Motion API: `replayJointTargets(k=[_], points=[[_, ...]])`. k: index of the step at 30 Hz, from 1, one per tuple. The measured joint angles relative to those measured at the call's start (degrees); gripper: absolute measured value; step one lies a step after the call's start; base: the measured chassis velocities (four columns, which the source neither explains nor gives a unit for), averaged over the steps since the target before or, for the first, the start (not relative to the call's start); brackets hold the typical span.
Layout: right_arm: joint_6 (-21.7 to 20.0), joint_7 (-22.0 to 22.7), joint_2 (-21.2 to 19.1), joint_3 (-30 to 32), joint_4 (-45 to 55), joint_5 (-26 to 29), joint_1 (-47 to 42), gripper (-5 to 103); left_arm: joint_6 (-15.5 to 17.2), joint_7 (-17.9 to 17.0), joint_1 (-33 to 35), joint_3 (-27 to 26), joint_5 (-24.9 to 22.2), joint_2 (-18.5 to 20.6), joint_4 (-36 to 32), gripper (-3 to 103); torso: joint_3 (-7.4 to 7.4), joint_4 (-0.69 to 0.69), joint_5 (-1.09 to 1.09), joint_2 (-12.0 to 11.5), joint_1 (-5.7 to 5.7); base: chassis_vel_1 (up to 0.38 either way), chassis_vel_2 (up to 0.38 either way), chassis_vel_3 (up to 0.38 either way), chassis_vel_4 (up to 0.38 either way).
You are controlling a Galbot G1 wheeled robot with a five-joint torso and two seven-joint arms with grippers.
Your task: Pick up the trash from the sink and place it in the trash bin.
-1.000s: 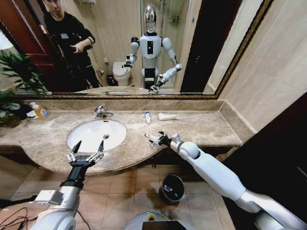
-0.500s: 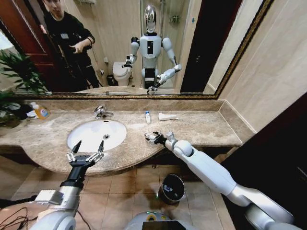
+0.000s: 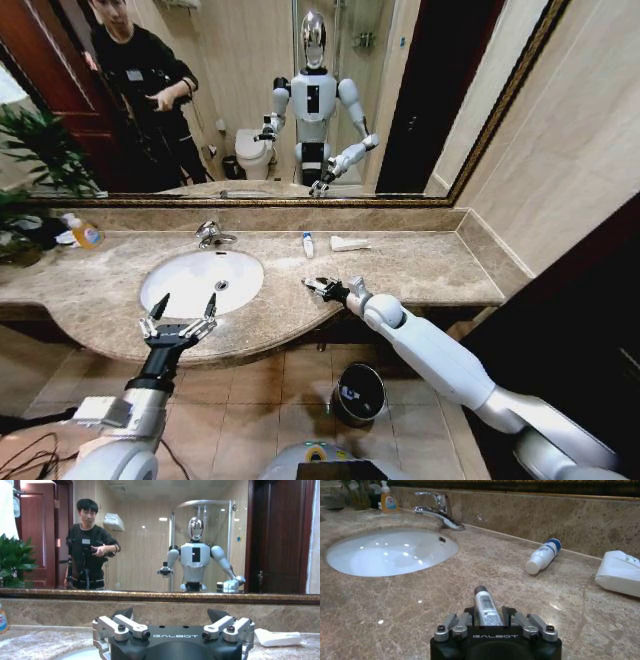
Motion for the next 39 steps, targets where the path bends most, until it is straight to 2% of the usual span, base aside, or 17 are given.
replayJointTargets(k=[2,4,7,8,11,13,30,34,39], points=[[0.1,-0.32,-0.09,0.05,-0.04,-0.01,-0.03,27,0.0,0.0,0.0,0.0,0.0,0.0,0.0,100,0.0,0.0,0.0,0.0,0.0,0.0,0.0,0.0,0.0],[0.14,-0.35,-0.1,0.06,-0.05,-0.02,-0.03,27,0.0,0.0,0.0,0.0,0.0,0.0,0.0,100,0.0,0.0,0.0,0.0,0.0,0.0,0.0,0.0,0.0],[0.38,-0.44,-0.09,0.11,-0.08,-0.05,-0.05,15,0.0,0.0,0.0,0.0,0.0,0.0,0.0,100,0.0,0.0,0.0,0.0,0.0,0.0,0.0,0.0,0.0],[0.38,-0.44,-0.09,0.11,-0.08,-0.05,-0.05,15,0.0,0.0,0.0,0.0,0.0,0.0,0.0,100,0.0,0.0,0.0,0.0,0.0,0.0,0.0,0.0,0.0],[0.47,-0.54,0.03,0.13,-0.09,-0.1,-0.16,5,0.0,0.0,0.0,0.0,0.0,0.0,0.0,100,0.0,0.0,0.0,0.0,0.0,0.0,0.0,0.0,0.0],[0.5,-0.57,0.1,0.16,-0.09,-0.18,-0.27,3,0.0,0.0,0.0,0.0,0.0,0.0,0.0,100,0.0,0.0,0.0,0.0,0.0,0.0,0.0,0.0,0.0],[1.11,-1.42,-0.55,1.69,1.04,-0.51,-2.32,2,0.0,0.0,0.0,0.0,0.0,0.0,0.0,100,0.0,0.0,0.0,0.0,0.0,0.0,0.0,0.0,0.0],[0.99,-1.42,-1.27,2.33,1.99,-0.37,-2.93,2,0.0,0.0,0.0,0.0,0.0,0.0,0.0,100,0.0,0.01,0.0,0.0,0.0,0.0,0.0,0.0,0.0],[0.78,-1.19,-4.18,4.85,5.74,0.62,-5.64,2,0.0,0.0,0.0,0.0,0.0,0.0,0.0,100,0.0,0.01,0.0,-0.01,0.0,0.0,0.0,0.0,0.0]])
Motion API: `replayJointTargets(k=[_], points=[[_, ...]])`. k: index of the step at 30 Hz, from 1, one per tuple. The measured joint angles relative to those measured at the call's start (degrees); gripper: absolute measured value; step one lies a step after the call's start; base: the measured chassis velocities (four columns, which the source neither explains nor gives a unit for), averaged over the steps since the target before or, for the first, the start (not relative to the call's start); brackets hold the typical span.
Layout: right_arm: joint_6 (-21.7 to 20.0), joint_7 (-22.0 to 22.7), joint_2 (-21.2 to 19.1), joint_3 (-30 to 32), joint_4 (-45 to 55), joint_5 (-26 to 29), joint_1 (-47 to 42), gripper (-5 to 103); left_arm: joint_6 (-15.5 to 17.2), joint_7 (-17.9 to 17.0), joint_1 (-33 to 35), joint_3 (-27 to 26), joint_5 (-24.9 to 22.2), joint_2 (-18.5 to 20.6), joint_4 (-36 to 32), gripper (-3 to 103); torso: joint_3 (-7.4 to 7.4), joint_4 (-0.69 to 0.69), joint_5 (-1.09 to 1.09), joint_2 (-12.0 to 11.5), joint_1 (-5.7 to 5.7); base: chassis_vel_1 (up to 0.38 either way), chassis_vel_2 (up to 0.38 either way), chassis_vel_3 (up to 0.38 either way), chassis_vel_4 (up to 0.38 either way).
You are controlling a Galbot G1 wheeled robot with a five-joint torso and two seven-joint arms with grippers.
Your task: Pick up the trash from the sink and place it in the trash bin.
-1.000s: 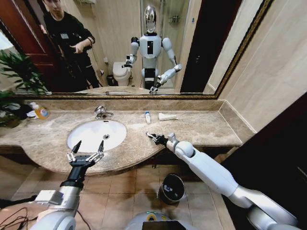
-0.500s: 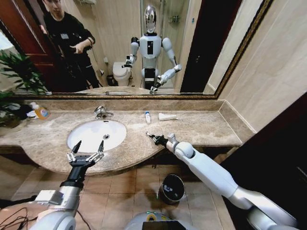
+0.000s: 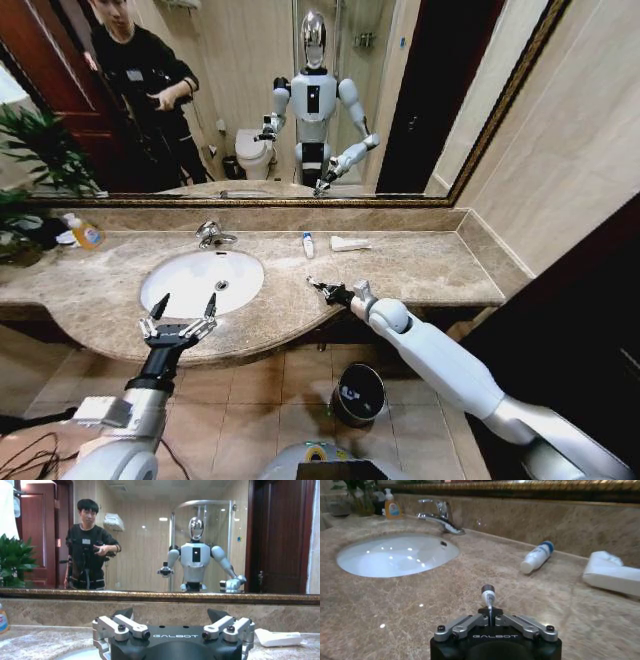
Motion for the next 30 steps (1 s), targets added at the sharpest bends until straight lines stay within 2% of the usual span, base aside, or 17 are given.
replayJointTargets(k=[2,6,7,9,10,13,18,21,26,30], points=[[-0.04,0.04,-0.97,1.27,1.36,0.34,-1.42,2,0.0,0.0,0.0,0.0,0.0,0.0,0.0,100,0.0,0.0,0.01,0.0,0.0,0.0,0.0,0.0,0.0],[-0.16,0.0,-5.62,8.75,7.88,1.57,-9.98,2,0.0,-0.01,0.0,0.0,0.0,0.0,0.0,100,0.0,-0.01,0.01,0.0,0.0,0.0,0.0,0.0,0.0],[-0.16,0.0,-5.62,8.75,7.88,1.57,-9.98,2,0.0,-0.01,0.0,0.0,0.0,0.0,0.0,100,0.0,-0.01,0.01,0.0,0.0,0.0,0.0,0.0,0.0],[0.05,-0.62,-8.41,13.54,11.73,1.78,-15.29,2,0.0,0.02,0.0,0.0,0.0,0.0,0.0,100,0.0,-0.02,-0.01,0.0,-0.01,0.0,0.0,0.0,0.0],[0.05,-0.62,-8.41,13.54,11.73,1.78,-15.29,2,0.0,0.02,0.0,0.0,0.0,0.0,0.0,100,0.0,-0.02,-0.01,0.0,-0.01,0.0,0.0,0.0,0.0],[0.77,-1.69,-10.34,19.34,14.97,2.05,-21.21,2,0.0,0.01,0.0,0.0,0.0,0.0,0.0,100,0.0,0.0,0.02,0.0,-0.01,0.0,0.0,0.0,0.0],[1.62,-2.86,-10.81,25.19,16.92,2.12,-27.47,2,0.0,0.0,0.0,0.0,0.0,0.0,0.0,100,-0.01,-0.01,0.0,0.0,0.0,0.0,0.0,0.0,0.0],[4.2,-3.97,-10.69,29.22,17.56,1.63,-33.59,2,0.0,0.0,0.0,0.0,0.0,0.0,0.0,100,-0.01,-0.01,0.01,0.01,-0.01,0.0,0.0,0.0,0.0],[6.4,-4.54,-9.21,31.19,17.28,0.58,-37.92,2,0.0,0.0,0.0,0.0,0.0,0.0,0.0,100,-0.01,-0.01,0.0,0.01,-0.01,0.0,0.0,0.0,0.0],[9.28,-5.99,-6.5,30.96,14.4,-2.43,-39.59,2,0.0,0.0,0.0,0.0,0.0,0.0,0.0,100,0.0,-0.01,0.0,0.01,-0.01,0.0,0.0,0.0,0.0]])
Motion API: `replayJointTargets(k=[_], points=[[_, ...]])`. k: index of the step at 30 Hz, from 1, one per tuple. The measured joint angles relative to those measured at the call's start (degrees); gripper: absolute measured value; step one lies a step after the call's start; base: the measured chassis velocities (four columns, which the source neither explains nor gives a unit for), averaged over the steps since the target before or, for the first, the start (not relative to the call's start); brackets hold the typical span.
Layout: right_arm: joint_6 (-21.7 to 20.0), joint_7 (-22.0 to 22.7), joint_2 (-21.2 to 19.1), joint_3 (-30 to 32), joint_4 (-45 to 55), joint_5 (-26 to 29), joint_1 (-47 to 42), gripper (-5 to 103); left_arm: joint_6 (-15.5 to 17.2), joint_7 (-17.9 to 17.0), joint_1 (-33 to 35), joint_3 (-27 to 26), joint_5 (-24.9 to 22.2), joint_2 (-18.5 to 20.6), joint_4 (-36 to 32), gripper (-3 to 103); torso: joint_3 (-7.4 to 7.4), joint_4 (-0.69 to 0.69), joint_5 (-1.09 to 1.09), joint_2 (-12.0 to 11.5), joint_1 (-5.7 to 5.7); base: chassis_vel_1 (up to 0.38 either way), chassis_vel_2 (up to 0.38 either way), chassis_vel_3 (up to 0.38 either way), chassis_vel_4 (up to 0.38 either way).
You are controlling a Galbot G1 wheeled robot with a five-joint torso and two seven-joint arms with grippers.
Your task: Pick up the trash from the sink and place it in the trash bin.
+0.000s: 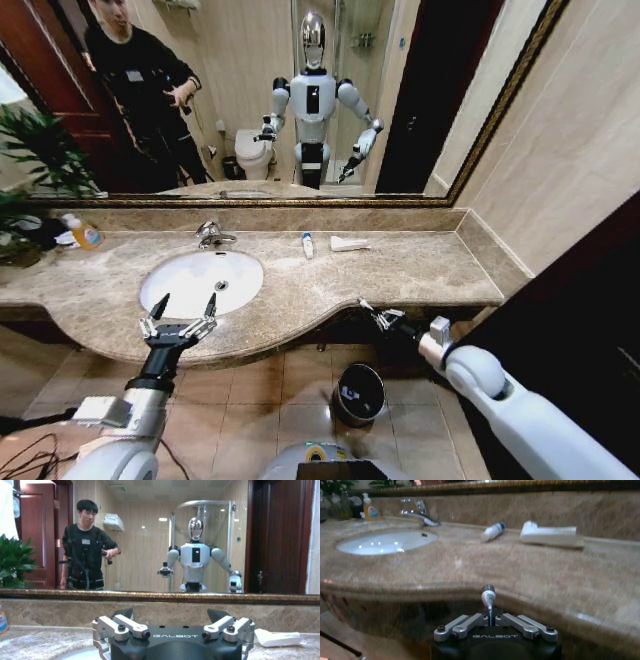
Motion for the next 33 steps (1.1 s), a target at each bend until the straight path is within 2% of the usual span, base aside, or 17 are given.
replayJointTargets(k=[4,8,9,11,17,18,21,33], points=[[1.37,-1.22,2.88,-0.81,-2.83,-2.19,-0.53,2,0.0,0.0,0.0,0.0,0.0,0.0,0.0,100,0.0,0.01,-0.02,0.0,0.0,0.0,0.0,0.0,0.0],[4.37,-1.95,8.66,-1.95,-9.3,-6.12,-0.76,2,0.0,0.0,0.0,0.0,0.0,0.0,0.0,100,0.0,0.0,-0.01,0.0,0.0,0.0,0.0,0.0,0.0],[4.37,-1.95,8.66,-1.95,-9.3,-6.12,-0.76,2,0.0,0.0,0.0,0.0,0.0,0.0,0.0,100,0.0,0.0,-0.01,0.0,0.0,0.0,0.0,0.0,0.0],[6.35,-2.06,11.38,-2.38,-13.38,-8.11,-0.17,2,0.0,0.0,0.0,0.0,0.0,0.0,0.0,100,0.0,0.0,0.0,0.0,0.0,0.0,0.0,0.0,0.0],[10.63,-0.13,16.31,-2.67,-23.01,-11.96,2.45,2,0.0,0.0,0.0,0.0,0.0,0.0,0.0,100,0.0,0.01,0.0,0.0,0.01,0.0,0.0,0.0,0.0],[10.63,-0.13,16.31,-2.67,-23.01,-11.96,2.45,2,0.0,0.0,0.0,0.0,0.0,0.0,0.0,100,0.0,0.01,0.0,0.0,0.01,0.0,0.0,0.0,0.0],[14.01,0.95,19.03,-2.34,-30.3,-14.09,3.86,2,0.0,0.0,0.0,0.0,0.0,0.0,0.0,100,0.0,0.01,0.0,0.0,0.01,0.0,0.0,0.0,0.0],[15.43,-0.13,22.56,-1.94,-40.0,-16.14,4.84,2,0.0,0.0,0.0,0.0,0.0,0.0,0.0,100,0.0,0.01,0.0,0.0,0.01,0.0,0.0,0.0,0.0]])
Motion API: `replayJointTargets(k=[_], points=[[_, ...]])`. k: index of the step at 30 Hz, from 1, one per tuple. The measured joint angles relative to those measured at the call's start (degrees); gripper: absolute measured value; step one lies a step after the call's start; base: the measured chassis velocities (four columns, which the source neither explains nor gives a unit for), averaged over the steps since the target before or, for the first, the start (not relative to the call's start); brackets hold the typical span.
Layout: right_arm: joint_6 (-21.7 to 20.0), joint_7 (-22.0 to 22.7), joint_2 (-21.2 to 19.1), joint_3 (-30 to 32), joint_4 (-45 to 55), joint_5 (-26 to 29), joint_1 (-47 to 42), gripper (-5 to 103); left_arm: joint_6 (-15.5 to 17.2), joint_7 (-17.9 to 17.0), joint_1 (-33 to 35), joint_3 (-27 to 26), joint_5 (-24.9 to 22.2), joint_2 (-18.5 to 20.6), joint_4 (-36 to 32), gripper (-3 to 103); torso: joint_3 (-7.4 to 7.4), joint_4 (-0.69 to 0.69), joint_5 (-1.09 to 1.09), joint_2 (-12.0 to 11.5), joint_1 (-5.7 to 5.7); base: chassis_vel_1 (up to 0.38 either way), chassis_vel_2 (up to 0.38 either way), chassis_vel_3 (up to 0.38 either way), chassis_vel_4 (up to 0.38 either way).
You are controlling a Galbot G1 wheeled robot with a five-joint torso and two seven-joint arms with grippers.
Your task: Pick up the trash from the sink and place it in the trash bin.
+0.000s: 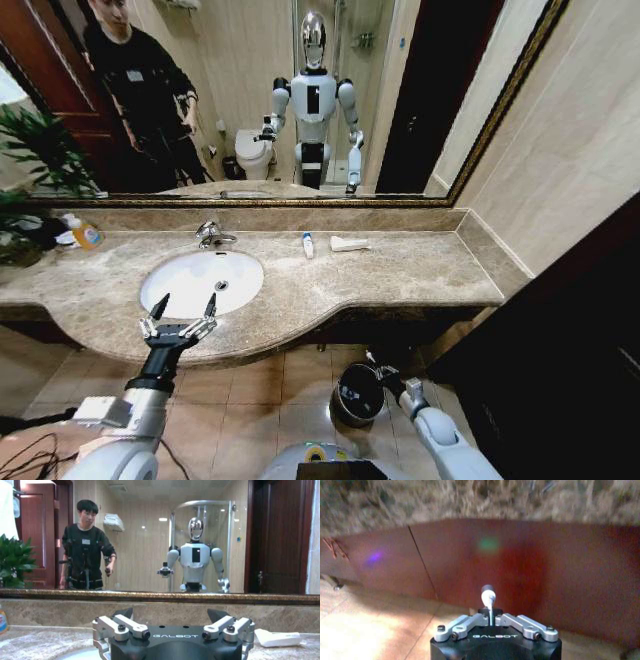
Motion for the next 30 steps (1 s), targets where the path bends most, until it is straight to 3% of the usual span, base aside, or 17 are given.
replayJointTargets(k=[13,30], points=[[5.2,0.54,5.5,0.12,-12.98,-4.75,4.56,2,0.0,0.0,0.0,0.0,0.0,0.0,0.0,100,0.0,0.0,0.01,0.0,0.0,0.0,0.0,0.0,0.0],[7.63,2.1,7.38,0.28,-17.97,-5.46,5.63,2,0.0,0.0,0.0,0.0,0.0,0.0,0.0,100,0.0,0.0,0.0,0.0,0.0,0.0,0.0,0.0,0.0]])
